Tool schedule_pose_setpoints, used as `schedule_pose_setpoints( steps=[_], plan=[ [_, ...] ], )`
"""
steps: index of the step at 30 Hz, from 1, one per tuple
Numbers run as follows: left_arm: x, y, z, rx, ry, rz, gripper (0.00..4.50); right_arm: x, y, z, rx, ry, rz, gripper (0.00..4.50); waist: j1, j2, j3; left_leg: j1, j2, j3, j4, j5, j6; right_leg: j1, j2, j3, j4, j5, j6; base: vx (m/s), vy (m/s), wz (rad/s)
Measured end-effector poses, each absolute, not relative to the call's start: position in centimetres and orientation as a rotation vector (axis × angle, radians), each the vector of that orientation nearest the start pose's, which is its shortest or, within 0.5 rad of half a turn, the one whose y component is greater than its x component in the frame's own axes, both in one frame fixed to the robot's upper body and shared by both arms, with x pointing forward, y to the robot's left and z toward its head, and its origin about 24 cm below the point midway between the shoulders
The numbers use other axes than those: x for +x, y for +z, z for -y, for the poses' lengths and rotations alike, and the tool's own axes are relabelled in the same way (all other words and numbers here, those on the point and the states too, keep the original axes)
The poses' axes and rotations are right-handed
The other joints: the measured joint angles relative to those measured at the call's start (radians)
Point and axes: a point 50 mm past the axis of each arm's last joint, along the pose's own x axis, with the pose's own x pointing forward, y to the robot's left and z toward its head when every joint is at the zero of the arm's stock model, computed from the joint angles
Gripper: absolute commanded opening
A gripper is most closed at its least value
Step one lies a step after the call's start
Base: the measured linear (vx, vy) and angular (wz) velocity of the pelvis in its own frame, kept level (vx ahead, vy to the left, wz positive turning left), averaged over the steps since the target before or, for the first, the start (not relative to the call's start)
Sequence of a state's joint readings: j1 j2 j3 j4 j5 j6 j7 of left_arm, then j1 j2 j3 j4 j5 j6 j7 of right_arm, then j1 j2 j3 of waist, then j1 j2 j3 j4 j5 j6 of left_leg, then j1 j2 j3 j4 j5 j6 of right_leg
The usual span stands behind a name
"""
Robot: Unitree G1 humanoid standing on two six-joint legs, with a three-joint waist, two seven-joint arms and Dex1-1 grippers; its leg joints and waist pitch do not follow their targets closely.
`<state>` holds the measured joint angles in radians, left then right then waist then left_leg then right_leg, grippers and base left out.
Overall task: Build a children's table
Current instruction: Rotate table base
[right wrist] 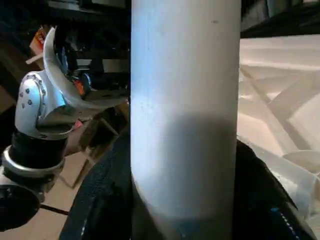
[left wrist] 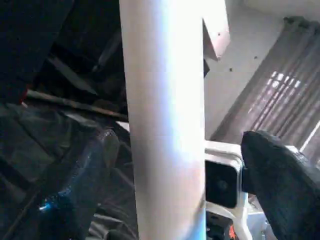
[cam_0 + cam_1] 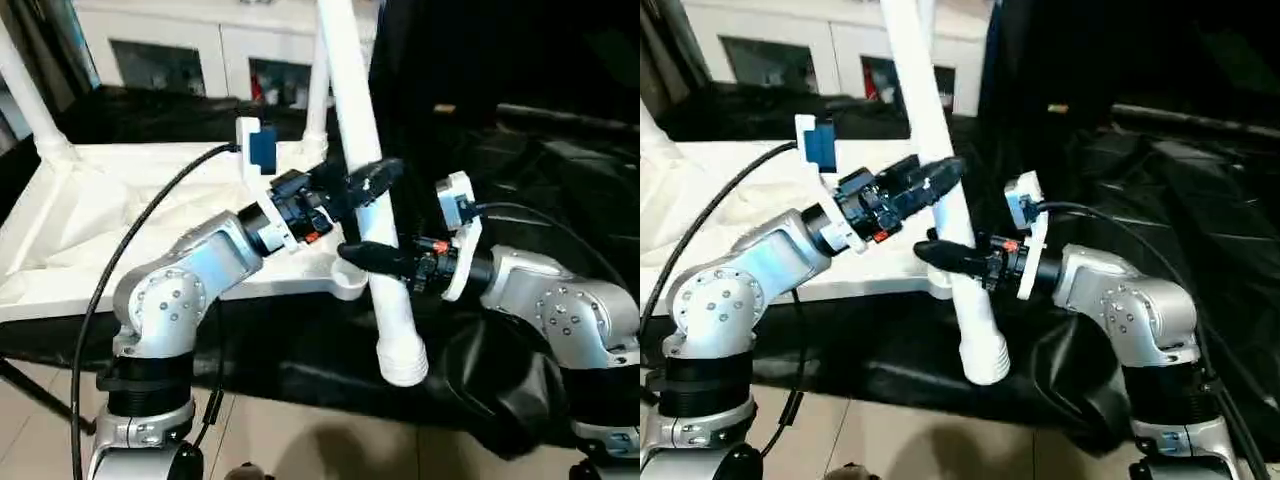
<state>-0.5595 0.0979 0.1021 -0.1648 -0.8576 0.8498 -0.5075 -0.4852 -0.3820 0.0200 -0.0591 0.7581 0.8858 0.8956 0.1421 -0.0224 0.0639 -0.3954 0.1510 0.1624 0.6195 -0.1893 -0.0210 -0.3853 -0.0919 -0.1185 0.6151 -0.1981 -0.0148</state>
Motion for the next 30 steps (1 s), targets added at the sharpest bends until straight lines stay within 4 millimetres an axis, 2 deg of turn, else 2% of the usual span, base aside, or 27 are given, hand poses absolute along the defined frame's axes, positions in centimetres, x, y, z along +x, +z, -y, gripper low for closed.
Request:
schedule_pose_setpoints(
  steps=[3, 6, 8, 10, 11, 13, 22, 30],
  plan=[
    [29.4, 18.6, -8.4, -0.592, -1.1, -0.014, 4.12, 28.4, 14.1, 12.0, 0.397, 1.289, -0.289, 1.75, 0.003, 0.0, 0.0, 0.001, 0.001, 0.004, 0.0, -0.003, 0.003, 0.0, 0.0, 0.002, 0.0, 0.0, 0.0, 0.0, 0.0, 0.0],
    [29.4, 18.6, -8.5, -0.607, -1.107, -0.02, 3.74, 28.3, 14.0, 11.7, 0.403, 1.303, -0.294, 1.75, 0.005, 0.0, 0.0, 0.004, 0.005, 0.01, 0.0, -0.004, -0.003, 0.001, 0.0, 0.002, 0.001, 0.0, 0.0, 0.0, 0.0, 0.0],
    [29.4, 18.6, -8.5, -0.607, -1.112, -0.022, 3.7, 28.3, 14.0, 11.7, 0.405, 1.304, -0.298, 1.75, 0.007, 0.0, 0.0, 0.006, 0.006, 0.011, 0.0, -0.003, -0.005, 0.003, 0.0, 0.003, 0.002, 0.0, 0.001, 0.0, 0.0, 0.0],
    [29.4, 18.6, -8.5, -0.606, -1.114, -0.02, 3.56, 28.3, 14.0, 11.7, 0.406, 1.307, -0.3, 1.75, 0.008, 0.0, 0.0, 0.008, 0.007, 0.012, 0.0, -0.002, -0.006, 0.005, 0.0, 0.003, 0.003, 0.001, 0.002, 0.0, 0.0, 0.0],
    [29.4, 18.6, -8.5, -0.606, -1.115, -0.02, 3.3, 28.3, 14.0, 11.7, 0.405, 1.308, -0.298, 1.75, 0.008, 0.0, 0.0, 0.008, 0.007, 0.012, 0.0, -0.002, -0.007, 0.005, 0.0, 0.003, 0.003, 0.002, 0.003, 0.0, 0.0, 0.0],
    [29.4, 18.6, -8.4, -0.611, -1.11, -0.019, 3.26, 28.2, 14.1, 11.6, 0.402, 1.308, -0.295, 1.75, 0.007, 0.0, 0.0, 0.009, 0.007, 0.012, 0.0, -0.001, -0.008, 0.005, 0.0, 0.003, 0.003, 0.003, 0.005, 0.0, 0.0, 0.0],
    [30.0, 18.9, -8.1, -0.6, -1.046, -0.036, 2.32, 28.1, 13.9, 10.7, 0.381, 1.292, -0.298, 1.75, 0.007, 0.0, 0.0, 0.008, 0.007, 0.012, -0.001, 0.001, -0.012, 0.005, 0.0, 0.003, 0.002, 0.004, 0.008, 0.0, 0.0, 0.0],
    [30.1, 18.8, -8.0, -0.602, -1.029, -0.041, 1.79, 28.2, 13.9, 10.8, 0.371, 1.272, -0.3, 1.75, 0.007, 0.0, 0.0, 0.008, 0.007, 0.012, -0.001, 0.001, -0.012, 0.004, 0.0, 0.003, 0.002, 0.006, 0.006, 0.0, 0.0, 0.0]
  ],
)
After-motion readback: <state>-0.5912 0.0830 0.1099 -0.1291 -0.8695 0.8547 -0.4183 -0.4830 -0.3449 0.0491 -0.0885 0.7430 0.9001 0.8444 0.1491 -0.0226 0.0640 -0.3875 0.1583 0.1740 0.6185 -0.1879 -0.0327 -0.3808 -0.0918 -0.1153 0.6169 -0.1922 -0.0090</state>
